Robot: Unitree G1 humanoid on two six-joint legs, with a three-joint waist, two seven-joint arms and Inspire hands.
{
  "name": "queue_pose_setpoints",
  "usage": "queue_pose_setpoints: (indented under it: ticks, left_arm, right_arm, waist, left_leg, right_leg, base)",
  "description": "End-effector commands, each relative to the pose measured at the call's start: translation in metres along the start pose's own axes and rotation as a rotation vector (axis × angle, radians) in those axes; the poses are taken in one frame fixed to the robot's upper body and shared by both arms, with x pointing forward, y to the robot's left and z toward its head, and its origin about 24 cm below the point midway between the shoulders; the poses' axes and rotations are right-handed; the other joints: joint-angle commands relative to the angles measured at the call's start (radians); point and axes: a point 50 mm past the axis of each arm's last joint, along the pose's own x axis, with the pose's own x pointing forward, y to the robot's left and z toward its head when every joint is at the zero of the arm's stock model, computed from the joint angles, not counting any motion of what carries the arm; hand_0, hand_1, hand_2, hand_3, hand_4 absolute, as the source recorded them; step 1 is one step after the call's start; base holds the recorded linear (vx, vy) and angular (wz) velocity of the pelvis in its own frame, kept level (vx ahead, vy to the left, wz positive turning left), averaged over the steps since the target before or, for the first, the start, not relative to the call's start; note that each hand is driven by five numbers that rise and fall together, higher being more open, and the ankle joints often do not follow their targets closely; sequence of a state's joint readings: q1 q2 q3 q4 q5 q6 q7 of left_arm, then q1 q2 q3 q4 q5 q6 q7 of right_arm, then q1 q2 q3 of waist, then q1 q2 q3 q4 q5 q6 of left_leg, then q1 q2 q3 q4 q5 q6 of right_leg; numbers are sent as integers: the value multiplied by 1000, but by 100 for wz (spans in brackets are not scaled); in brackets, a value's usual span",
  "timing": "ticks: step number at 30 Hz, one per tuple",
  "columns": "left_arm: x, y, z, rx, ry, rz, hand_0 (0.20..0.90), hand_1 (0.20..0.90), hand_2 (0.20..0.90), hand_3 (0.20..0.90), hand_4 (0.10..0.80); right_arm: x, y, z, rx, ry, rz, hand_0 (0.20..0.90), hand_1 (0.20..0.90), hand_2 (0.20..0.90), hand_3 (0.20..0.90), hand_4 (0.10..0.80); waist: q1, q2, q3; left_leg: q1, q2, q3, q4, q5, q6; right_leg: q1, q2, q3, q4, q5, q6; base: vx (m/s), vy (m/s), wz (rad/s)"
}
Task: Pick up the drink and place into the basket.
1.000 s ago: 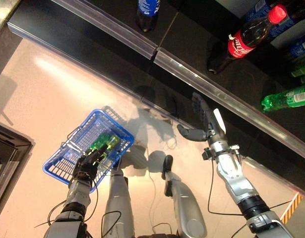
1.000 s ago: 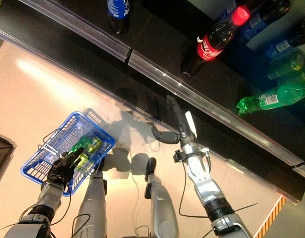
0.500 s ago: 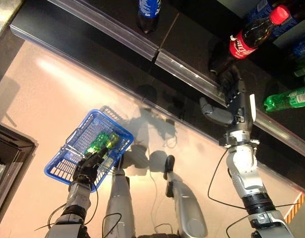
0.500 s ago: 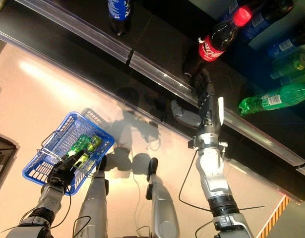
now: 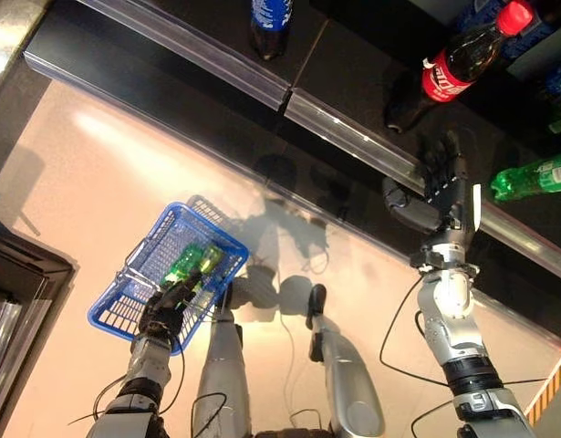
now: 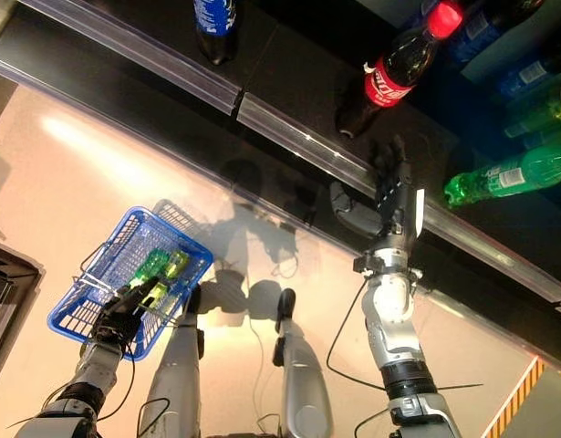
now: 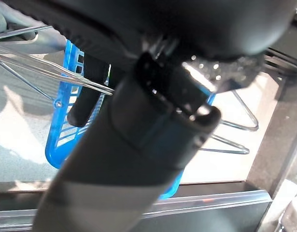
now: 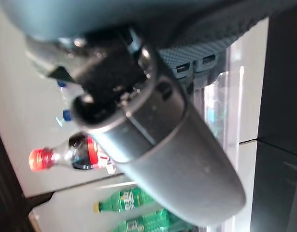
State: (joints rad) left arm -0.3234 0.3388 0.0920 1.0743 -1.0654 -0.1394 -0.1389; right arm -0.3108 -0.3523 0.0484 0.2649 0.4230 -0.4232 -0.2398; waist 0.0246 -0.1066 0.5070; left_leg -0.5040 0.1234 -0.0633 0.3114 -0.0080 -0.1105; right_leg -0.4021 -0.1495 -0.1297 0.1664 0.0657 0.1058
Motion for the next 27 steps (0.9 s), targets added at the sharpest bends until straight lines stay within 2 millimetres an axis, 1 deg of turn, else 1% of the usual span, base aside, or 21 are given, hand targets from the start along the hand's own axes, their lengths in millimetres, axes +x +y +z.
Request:
queue_pose_setpoints:
  ticks: [1,7,9,13,16,19,27]
  left_arm:
    - [-17,25,-16,53,14,-13,300,300,300,200,100]
    - [-16,22,-13,65,18,-24,300,300,300,200,100]
    - [-15,22,-13,64,21,-29,300,300,300,200,100]
    - [-15,22,-14,66,25,-29,300,300,300,200,100]
    - [-15,23,-13,72,32,-29,300,300,300,200,100]
    - [-15,22,-12,77,36,-32,300,300,300,200,100]
    - [-13,20,-9,98,43,-44,300,300,300,200,100]
  right_arm:
    - [21,-24,57,24,-297,-94,900,900,900,900,800]
    - [35,-27,73,-10,-346,-105,900,900,900,900,800]
    - [42,-31,80,-17,-362,-112,900,900,900,900,800]
    - [48,-34,85,-31,-374,-124,900,900,900,900,800]
    - [58,-41,92,-61,-377,-144,900,900,900,900,800]
    - [63,-45,95,-80,-374,-153,900,900,900,900,800]
    - [80,-48,109,-131,-388,-160,900,900,900,900,800]
  waist:
    - [-2,7,-67]
    - [9,14,-67]
    - [13,20,-66]
    - [17,26,-66]
    - [26,32,-65]
    - [30,36,-64]
    - [44,41,-60]
  left_leg:
    - [15,18,5,9,-33,37]
    - [16,17,4,4,-30,37]
    - [18,12,4,-3,-25,39]
    - [20,9,4,-8,-23,38]
    - [22,7,4,-4,-24,38]
    - [23,7,4,-2,-25,39]
    - [24,1,-1,0,-27,40]
  right_leg:
    - [24,-114,2,10,15,43]
    - [24,-115,-5,12,13,45]
    - [23,-116,-7,12,13,45]
    - [22,-118,-9,13,12,46]
    - [24,-123,-16,16,11,44]
    - [24,-124,-18,20,10,44]
    - [25,-126,-26,21,11,45]
  base:
    - [0,0,0]
    - [0,0,0]
    - [0,0,0]
    - [0,0,0]
    - [8,8,-7]
    - [5,-1,-2]
    - [0,0,0]
